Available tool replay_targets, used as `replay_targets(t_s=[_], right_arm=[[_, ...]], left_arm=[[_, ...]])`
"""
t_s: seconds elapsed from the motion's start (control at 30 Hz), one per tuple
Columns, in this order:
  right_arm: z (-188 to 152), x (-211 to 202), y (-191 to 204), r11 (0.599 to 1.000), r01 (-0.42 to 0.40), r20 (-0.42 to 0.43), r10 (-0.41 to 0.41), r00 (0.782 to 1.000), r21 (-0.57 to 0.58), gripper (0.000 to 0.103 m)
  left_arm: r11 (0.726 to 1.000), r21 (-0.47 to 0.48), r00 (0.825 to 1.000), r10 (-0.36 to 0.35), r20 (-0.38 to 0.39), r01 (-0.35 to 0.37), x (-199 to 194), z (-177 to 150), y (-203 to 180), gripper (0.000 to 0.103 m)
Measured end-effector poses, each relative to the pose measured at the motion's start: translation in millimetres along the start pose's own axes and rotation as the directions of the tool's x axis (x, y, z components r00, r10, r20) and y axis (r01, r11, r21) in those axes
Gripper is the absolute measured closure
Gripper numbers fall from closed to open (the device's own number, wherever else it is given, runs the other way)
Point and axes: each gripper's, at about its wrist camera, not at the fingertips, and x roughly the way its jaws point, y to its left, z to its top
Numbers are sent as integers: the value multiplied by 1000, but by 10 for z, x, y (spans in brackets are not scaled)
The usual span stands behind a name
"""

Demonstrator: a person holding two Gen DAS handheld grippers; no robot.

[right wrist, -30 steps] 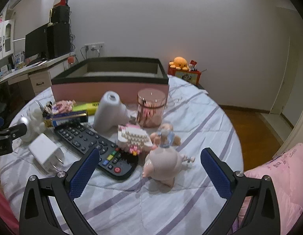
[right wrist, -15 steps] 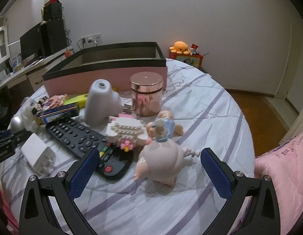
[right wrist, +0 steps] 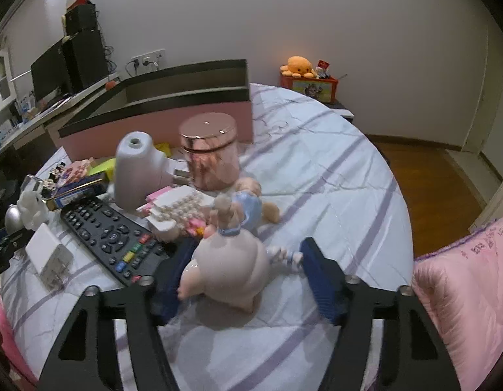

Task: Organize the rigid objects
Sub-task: 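Grasp the silver-headed white figurine with the left gripper while the right gripper grasps the pig doll, then lift the figurine with the left gripper while the right gripper lifts the pig doll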

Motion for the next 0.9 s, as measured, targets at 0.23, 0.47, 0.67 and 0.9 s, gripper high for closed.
replay_targets(t_s=[0.23,0.47,0.67,0.9], right_arm=[[72,85,-6,1000,19,-11,-19,1000,-19,36],[196,231,-33,999,33,-32,-34,999,-28,30],[140,179,-69,999,-42,-10,41,999,-27,39],[49,12,-100,996,-89,20,89,996,-23,39]], left_arm=[[1000,4,1000,-10,0,10,45,23,13,42],[999,19,1000,-30,-4,30,87,63,-10,51],[998,15,998,-55,-2,55,30,43,-17,51],[998,8,998,-64,19,64,-137,15,12,51]])
